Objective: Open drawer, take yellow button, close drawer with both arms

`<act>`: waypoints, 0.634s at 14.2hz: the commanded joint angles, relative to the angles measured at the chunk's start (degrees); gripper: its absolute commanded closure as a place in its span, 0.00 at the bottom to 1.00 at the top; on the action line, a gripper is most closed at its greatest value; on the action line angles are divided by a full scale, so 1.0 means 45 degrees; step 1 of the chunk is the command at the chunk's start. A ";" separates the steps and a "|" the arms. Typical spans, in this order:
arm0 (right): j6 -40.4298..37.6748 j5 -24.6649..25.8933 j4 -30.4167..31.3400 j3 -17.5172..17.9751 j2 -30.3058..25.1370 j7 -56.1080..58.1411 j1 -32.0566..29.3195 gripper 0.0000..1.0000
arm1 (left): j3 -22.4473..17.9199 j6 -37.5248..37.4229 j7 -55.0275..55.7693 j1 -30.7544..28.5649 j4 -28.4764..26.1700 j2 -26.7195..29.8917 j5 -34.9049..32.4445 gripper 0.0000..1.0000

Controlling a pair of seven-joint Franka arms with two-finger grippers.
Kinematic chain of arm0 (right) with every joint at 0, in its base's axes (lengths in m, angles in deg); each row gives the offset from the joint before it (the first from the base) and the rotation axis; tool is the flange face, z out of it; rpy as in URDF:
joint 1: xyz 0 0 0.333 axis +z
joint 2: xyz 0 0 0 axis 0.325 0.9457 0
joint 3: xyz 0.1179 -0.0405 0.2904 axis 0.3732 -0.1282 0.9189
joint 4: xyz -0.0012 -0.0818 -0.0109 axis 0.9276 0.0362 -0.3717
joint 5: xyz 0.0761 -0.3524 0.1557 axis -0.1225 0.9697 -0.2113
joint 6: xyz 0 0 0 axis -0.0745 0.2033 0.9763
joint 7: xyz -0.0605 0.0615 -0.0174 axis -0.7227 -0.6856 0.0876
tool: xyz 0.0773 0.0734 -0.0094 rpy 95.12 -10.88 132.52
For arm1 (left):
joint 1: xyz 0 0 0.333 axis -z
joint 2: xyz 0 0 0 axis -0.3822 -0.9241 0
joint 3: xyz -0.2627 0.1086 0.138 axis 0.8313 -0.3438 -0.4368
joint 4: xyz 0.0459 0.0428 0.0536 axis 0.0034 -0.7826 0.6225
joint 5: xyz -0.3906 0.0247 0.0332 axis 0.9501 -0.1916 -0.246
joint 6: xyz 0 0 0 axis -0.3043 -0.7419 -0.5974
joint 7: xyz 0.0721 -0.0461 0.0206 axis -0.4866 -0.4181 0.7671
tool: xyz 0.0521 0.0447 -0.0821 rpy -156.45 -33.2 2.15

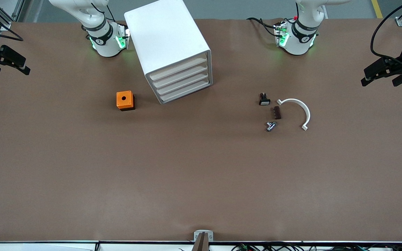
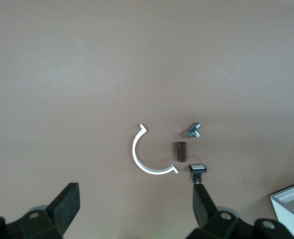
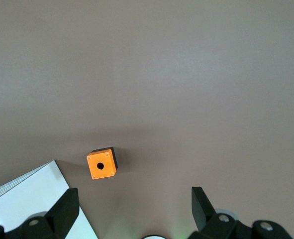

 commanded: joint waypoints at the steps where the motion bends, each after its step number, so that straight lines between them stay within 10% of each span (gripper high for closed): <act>1: 0.0043 0.0179 0.0360 0.0025 -0.0330 -0.0228 0.0076 0.00 | 0.0027 -0.0148 0.0065 -0.0033 0.0229 -0.0124 -0.0231 0.00; 9: 0.0081 0.0159 0.0379 0.0025 -0.0330 -0.0228 0.0076 0.00 | 0.0027 -0.0284 0.0007 -0.0188 0.0190 -0.0396 -0.0251 0.00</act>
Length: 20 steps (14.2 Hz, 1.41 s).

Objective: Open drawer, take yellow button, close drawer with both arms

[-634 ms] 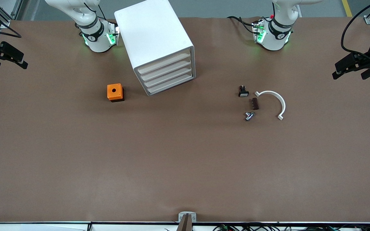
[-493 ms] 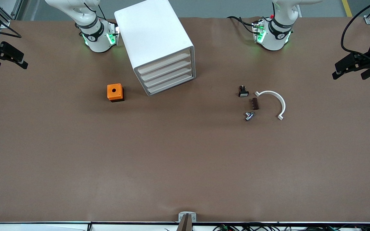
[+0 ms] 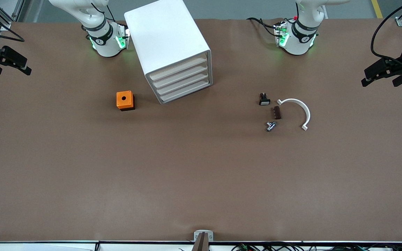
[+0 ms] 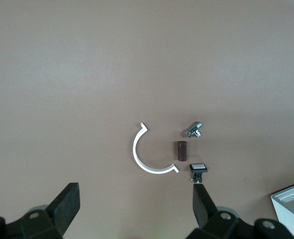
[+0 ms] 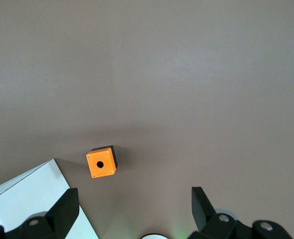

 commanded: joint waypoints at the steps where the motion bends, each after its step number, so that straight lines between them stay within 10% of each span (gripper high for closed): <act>1: 0.0093 0.0159 0.0283 0.0022 -0.0329 -0.0247 0.0076 0.00 | 0.0109 -0.0242 0.0026 -0.0044 0.0159 -0.0429 -0.0250 0.00; 12: 0.0073 0.0159 0.0283 0.0003 -0.0329 -0.0228 0.0056 0.00 | 0.3467 -0.0945 0.4041 0.0658 0.0392 -0.2790 -0.0172 0.00; 20: 0.0171 0.0159 0.0244 0.0003 -0.0310 -0.0228 0.0056 0.00 | 0.3606 -0.0945 0.9959 0.3781 0.1643 -0.5253 -0.0075 0.01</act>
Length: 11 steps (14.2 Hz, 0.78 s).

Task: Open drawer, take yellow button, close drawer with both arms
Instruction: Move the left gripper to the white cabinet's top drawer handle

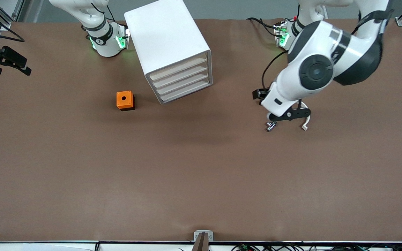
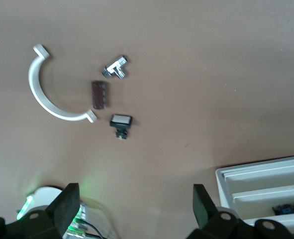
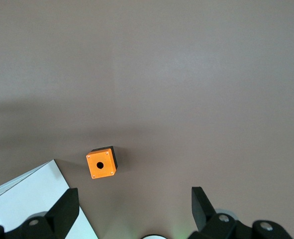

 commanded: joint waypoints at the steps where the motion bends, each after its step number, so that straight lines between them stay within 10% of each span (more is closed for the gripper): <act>1: 0.0096 0.0159 0.0224 0.0005 -0.0300 -0.0227 0.0057 0.00 | 0.0005 -0.0274 0.1976 0.0858 0.0602 -0.0547 -0.0094 0.00; 11: 0.0017 0.0120 -0.0479 -0.0014 -0.0105 -0.0247 0.0018 0.00 | 0.0024 -0.0274 1.0234 0.2637 0.2513 -0.3747 0.1779 0.00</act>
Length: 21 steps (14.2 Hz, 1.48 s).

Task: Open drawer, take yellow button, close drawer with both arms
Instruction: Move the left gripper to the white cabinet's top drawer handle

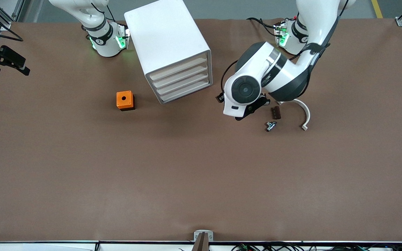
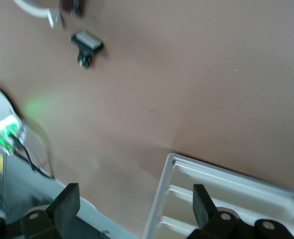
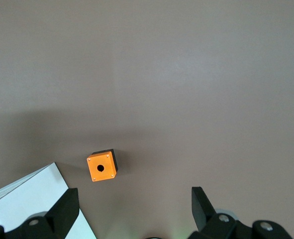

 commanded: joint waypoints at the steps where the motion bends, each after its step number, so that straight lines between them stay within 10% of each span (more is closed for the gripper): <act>1: -0.0062 0.0101 -0.0315 -0.0013 0.0039 -0.0229 0.0018 0.00 | -0.0012 -0.0238 0.2861 0.0522 0.1501 -0.1384 0.0465 0.00; 18: 0.0485 0.0295 -0.1565 -0.0052 0.3849 0.0025 -0.0118 0.00 | -0.0227 -0.1233 1.1445 0.0602 0.2717 -0.4200 0.7494 0.01; 21: 0.0563 0.1114 -0.1702 -0.0052 0.4103 0.0025 -0.0001 0.00 | -0.0208 -0.1621 1.1525 0.0602 0.2444 -0.4337 0.8004 0.14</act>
